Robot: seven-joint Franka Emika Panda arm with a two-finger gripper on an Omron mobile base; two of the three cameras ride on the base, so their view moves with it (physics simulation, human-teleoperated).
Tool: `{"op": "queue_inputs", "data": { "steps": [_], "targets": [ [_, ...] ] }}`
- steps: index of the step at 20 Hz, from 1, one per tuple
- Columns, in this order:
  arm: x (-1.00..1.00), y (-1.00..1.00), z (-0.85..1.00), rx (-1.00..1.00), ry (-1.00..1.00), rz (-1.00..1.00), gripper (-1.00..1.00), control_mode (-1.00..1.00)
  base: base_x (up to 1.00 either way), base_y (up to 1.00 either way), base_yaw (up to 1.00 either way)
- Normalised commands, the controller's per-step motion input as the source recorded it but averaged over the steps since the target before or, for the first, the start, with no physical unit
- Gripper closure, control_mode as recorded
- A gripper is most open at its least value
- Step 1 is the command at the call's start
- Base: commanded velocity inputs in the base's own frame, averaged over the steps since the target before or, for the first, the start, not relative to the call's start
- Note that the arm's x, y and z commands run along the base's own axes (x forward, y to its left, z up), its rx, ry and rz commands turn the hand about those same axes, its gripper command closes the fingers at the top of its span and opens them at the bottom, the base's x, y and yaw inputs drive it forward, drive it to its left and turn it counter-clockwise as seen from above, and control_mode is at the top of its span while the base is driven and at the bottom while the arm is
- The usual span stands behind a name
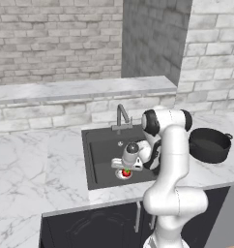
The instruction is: Dump the tomato from the pot into the sink. Then turn on the water and wash the tomato. Then turn off the water and put the tomato back in the pot.
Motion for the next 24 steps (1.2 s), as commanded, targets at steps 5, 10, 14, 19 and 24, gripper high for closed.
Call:
{"op": "queue_inputs", "data": {
  "steps": [5, 10, 14, 19, 24],
  "targets": [
    [0.04, 0.01, 0.06, -0.01, 0.00, 0.01, -1.00, -1.00, 0.00, 0.00, 0.00],
    [0.00, 0.05, 0.70, 0.02, 0.03, 0.00, -1.00, -1.00, 0.00, 0.00, 0.00],
    [0.00, 0.00, 0.93, 0.04, 0.00, 0.00, -1.00, -1.00, 0.00, 0.00, 0.00],
    [0.00, -0.02, 0.67, 0.00, -0.01, 0.00, -1.00, -1.00, 0.00, 0.00, 0.00],
    [-0.08, 0.00, 0.39, 0.00, 0.00, 0.00, -1.00, -1.00, 0.00, 0.00, 0.00]
  ]
}}
